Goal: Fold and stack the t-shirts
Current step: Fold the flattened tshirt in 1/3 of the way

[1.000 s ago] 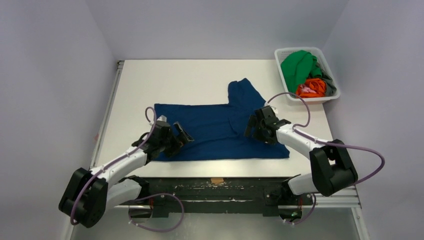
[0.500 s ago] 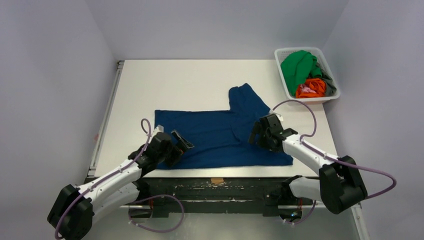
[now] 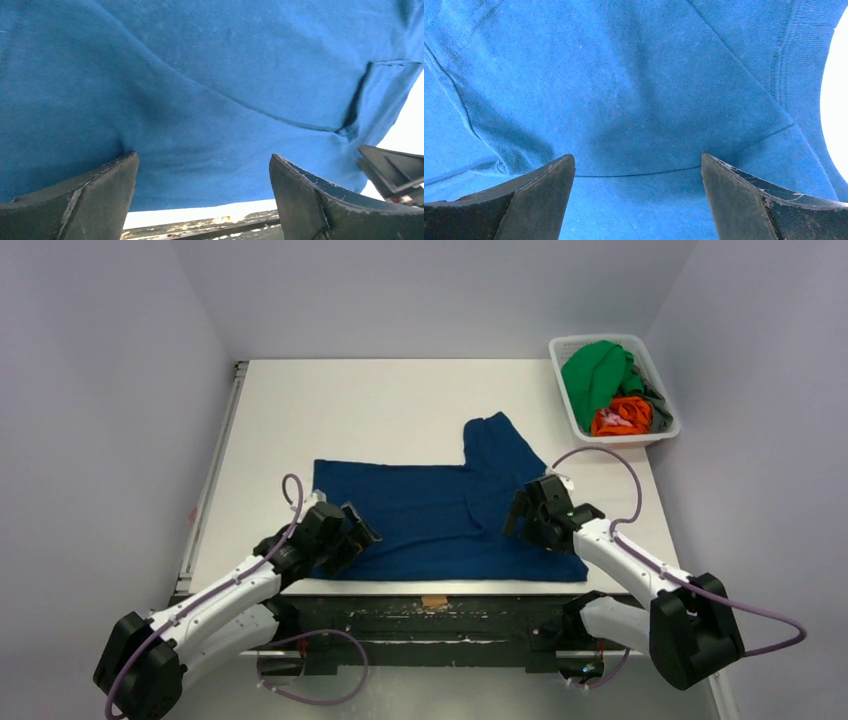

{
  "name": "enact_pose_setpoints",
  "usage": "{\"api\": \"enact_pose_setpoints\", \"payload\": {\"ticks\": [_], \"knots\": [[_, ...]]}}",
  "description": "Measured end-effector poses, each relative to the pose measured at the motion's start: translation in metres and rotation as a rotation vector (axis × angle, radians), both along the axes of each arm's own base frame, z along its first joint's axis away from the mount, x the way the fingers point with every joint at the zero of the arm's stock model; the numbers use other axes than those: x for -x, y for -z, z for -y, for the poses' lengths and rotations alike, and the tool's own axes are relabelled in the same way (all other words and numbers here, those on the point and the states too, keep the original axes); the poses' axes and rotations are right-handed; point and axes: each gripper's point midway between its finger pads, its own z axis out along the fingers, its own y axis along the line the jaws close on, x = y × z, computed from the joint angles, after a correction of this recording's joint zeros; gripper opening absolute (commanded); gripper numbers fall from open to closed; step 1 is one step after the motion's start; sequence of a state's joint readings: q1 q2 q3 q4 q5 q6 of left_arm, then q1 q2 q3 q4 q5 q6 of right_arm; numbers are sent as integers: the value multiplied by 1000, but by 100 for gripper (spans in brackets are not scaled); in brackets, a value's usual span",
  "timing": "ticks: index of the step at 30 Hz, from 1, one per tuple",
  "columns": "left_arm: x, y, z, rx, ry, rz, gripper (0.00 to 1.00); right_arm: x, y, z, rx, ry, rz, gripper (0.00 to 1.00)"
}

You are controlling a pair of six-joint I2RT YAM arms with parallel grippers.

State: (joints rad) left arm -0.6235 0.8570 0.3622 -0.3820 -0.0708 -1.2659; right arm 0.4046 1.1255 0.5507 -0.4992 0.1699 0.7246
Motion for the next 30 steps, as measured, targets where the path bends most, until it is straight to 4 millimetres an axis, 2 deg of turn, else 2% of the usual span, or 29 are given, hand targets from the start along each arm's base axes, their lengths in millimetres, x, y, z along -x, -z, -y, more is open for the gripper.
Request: {"api": "enact_pose_setpoints", "payload": {"ticks": [4,7,10,12,14,19,26,30], "knots": [[1,-7,-16,-108,5,-1,100,0,-8,4,17,2,12,97],[-10,-26,-28,-188,-21,39,100,-13,-27,-1,-7,-1,75,98],[-33,-51,-41,-261,-78,96,100,-26,-46,-5,-27,-4,148,98],[-55,-64,-56,-301,-136,117,100,-31,-50,-6,-28,-6,175,98],[-77,-69,-72,-325,-193,121,100,-33,-50,-5,-19,-5,182,98],[-122,-52,-104,-393,-254,44,100,-38,-42,-1,21,-11,170,98],[-200,-25,-129,-361,-274,-32,95,-45,-31,-2,61,-33,125,98],[-225,-6,-137,-345,-266,-71,89,-50,-35,-4,61,-40,140,98]]}}
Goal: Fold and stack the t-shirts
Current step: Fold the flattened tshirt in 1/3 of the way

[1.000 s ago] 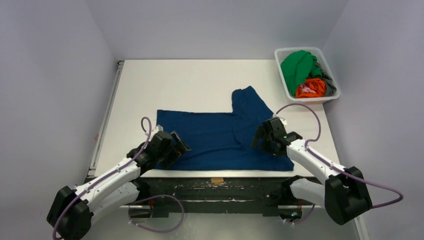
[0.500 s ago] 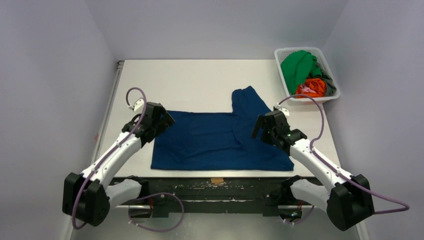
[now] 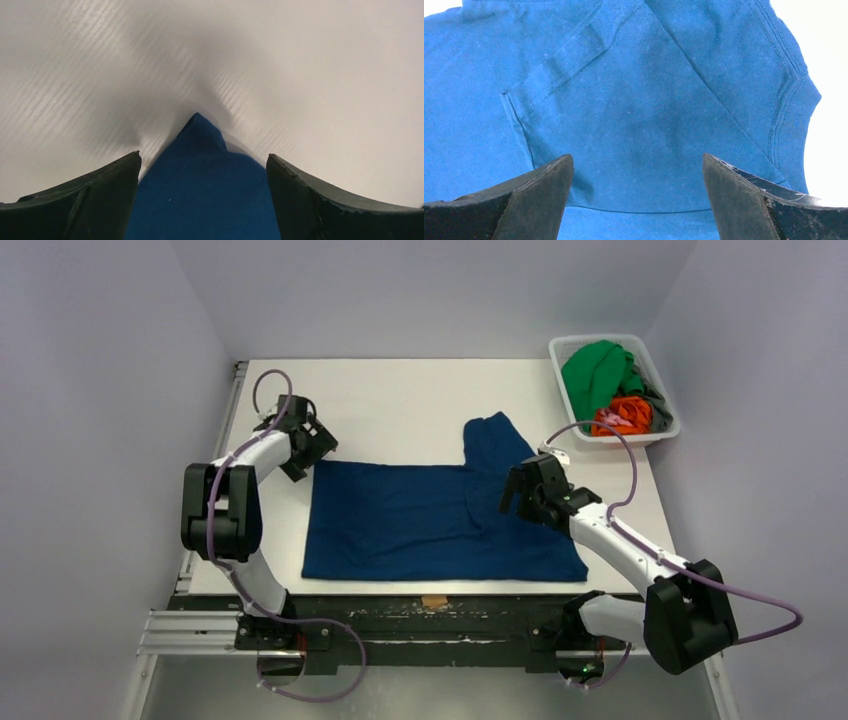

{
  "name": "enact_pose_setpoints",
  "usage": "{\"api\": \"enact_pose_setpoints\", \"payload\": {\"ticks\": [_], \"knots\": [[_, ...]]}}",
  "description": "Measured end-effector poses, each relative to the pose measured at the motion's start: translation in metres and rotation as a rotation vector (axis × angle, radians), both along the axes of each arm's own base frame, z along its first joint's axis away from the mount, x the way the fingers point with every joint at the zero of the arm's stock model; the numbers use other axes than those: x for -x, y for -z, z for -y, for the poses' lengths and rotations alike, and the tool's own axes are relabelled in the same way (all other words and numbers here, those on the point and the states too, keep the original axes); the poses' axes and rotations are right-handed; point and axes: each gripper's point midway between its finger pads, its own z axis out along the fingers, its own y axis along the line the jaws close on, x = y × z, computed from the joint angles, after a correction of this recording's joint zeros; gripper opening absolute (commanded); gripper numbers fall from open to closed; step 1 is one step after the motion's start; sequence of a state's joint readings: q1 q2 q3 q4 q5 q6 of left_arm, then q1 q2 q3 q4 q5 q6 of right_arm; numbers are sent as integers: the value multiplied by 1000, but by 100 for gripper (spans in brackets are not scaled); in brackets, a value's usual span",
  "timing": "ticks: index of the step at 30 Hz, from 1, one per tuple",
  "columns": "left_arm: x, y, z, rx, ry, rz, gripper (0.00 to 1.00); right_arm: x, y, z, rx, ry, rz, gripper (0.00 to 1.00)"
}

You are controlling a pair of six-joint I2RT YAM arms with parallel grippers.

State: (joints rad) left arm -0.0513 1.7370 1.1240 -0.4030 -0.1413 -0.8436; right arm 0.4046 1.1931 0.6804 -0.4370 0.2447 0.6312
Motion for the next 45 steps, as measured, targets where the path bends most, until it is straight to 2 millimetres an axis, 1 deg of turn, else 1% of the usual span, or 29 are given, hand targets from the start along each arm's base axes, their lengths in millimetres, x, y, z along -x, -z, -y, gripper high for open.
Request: {"api": "enact_pose_setpoints", "payload": {"ticks": [4,7,10,12,16,21,25,28,32,36,40,45], "knots": [[-10,18,7,34,37,-45,84,-2,-1,0,0,-4,6,98],[-14,14,13,57,68,-35,81,-2,-2,0,1,-5,7,97],[-19,7,17,70,97,-25,75,-2,-2,-1,1,-5,8,97],[-22,5,20,77,116,-26,74,-2,-2,-1,0,-5,9,97],[-26,7,22,77,142,-50,74,-2,-5,0,-1,-8,17,97],[-21,12,21,70,155,-101,74,-2,-15,1,-6,-7,49,97],[-22,12,19,61,150,-116,74,-2,-19,1,-15,-7,68,97],[-19,13,19,62,150,-127,73,1,-11,-1,-25,-12,47,97],[-15,14,18,60,147,-144,73,13,18,-1,-10,-12,-52,97],[-11,14,18,58,145,-166,73,19,40,3,22,4,-131,97],[-10,14,18,60,144,-177,72,12,43,8,30,38,-145,97],[-5,15,17,62,135,-200,71,1,42,24,7,120,-131,97]]}}
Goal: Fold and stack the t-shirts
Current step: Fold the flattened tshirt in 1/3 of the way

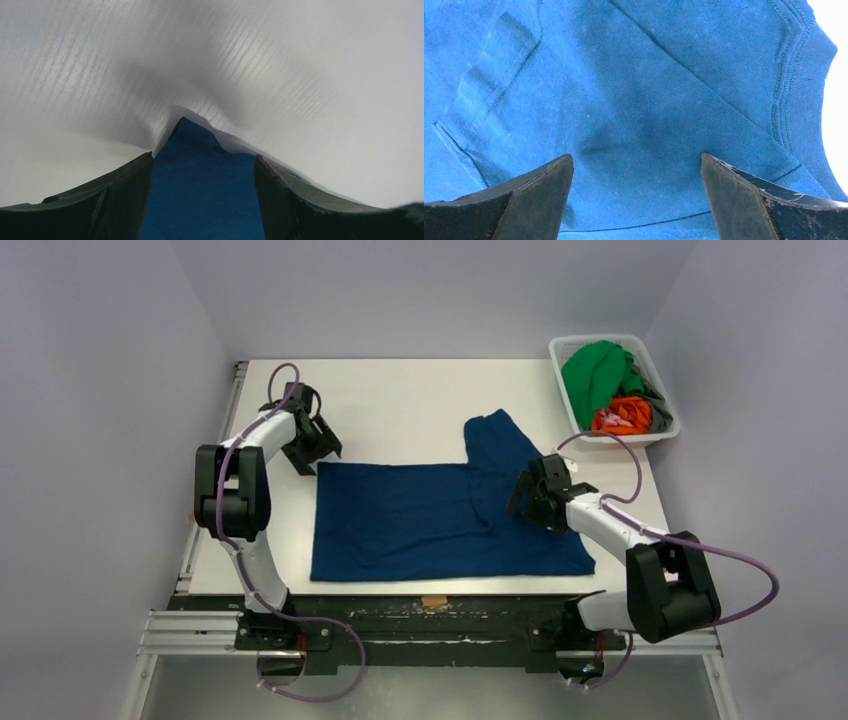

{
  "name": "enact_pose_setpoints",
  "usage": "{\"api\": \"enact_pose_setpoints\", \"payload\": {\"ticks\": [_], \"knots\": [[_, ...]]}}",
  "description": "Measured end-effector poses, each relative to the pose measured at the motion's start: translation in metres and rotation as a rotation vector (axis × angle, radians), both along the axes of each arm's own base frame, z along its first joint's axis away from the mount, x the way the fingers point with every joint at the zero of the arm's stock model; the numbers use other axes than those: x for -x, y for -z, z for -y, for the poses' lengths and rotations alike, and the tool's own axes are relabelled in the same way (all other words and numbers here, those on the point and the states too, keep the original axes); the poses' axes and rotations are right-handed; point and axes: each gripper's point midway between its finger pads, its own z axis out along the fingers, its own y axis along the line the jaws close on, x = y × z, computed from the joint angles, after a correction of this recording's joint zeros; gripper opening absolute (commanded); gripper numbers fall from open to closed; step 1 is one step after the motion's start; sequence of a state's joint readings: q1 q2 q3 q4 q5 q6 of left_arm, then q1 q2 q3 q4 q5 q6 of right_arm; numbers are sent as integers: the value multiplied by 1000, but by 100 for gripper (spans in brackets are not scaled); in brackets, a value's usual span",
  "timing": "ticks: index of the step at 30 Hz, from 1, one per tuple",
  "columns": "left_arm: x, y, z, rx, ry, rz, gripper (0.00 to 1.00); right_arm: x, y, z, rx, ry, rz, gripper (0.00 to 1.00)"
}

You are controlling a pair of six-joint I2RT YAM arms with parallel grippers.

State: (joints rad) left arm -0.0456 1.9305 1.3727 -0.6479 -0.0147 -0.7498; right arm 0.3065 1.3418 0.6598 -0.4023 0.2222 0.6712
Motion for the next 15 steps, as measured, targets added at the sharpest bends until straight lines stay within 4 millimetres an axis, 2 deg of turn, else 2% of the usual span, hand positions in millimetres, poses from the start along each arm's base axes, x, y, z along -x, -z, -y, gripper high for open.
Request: {"api": "enact_pose_setpoints", "payload": {"ticks": [7,15], "knots": [[8,2,1,-17,-25,-35,70,-5,-1,10,-15,46,8,97],[13,-1,26,-22,-1,-51,67,-1,-2,19,-16,68,20,97]]}}
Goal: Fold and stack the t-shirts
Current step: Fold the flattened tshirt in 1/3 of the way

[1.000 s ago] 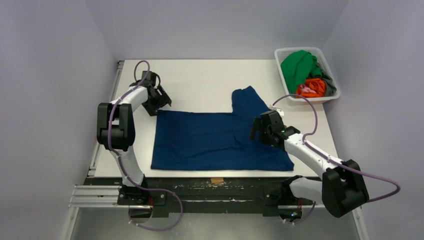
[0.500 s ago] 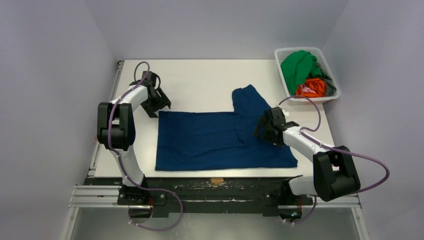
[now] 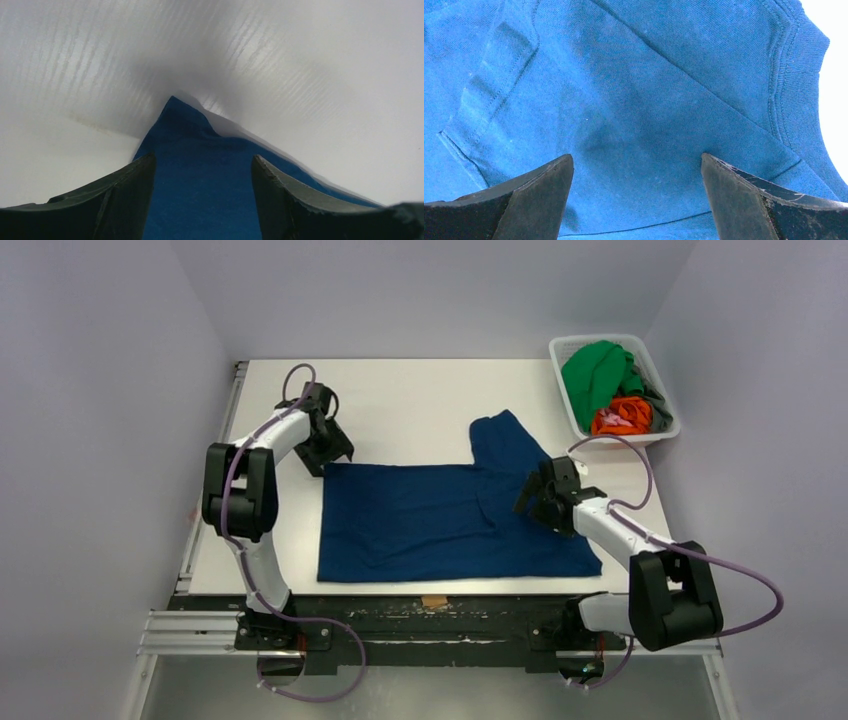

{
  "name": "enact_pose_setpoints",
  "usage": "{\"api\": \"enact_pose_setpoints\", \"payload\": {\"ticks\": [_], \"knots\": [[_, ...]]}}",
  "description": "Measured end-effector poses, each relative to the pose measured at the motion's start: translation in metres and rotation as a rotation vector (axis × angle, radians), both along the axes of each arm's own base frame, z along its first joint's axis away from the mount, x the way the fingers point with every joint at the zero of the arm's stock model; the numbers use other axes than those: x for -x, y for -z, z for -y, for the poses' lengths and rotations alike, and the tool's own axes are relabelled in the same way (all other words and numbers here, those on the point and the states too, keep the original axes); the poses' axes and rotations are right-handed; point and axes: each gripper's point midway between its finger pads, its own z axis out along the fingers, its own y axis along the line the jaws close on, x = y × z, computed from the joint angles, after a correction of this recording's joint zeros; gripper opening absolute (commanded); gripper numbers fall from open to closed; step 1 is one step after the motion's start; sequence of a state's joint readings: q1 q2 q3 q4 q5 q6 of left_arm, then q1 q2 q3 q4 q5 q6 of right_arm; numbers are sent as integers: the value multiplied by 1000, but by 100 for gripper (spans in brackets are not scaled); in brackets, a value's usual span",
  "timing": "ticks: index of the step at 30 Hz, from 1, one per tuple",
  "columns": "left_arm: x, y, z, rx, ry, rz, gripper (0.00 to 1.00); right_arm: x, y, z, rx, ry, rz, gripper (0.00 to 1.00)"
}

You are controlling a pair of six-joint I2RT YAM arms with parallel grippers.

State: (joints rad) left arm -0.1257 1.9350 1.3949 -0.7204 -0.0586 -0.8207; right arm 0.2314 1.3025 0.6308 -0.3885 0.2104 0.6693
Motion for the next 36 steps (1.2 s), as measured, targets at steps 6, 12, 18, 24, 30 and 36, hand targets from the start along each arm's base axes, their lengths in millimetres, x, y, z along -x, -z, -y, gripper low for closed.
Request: {"api": "enact_pose_setpoints", "payload": {"ticks": [6,12,18,24,30,36], "knots": [[-3,-1,4,-4,-15,1,65,4,0,5,2,16,-2,97],[-2,-1,5,-17,-40,-8,64,4,1,11,0,38,-5,97],[-10,-6,15,-33,-39,-5,63,3,0,20,-13,74,-6,98],[-9,-7,16,-33,-47,-13,62,2,0,29,-20,113,-6,99],[-9,-3,20,-39,-57,-24,61,4,0,41,-29,163,1,98],[-13,1,22,-46,-63,-34,60,8,-1,44,-29,168,10,98]]}}
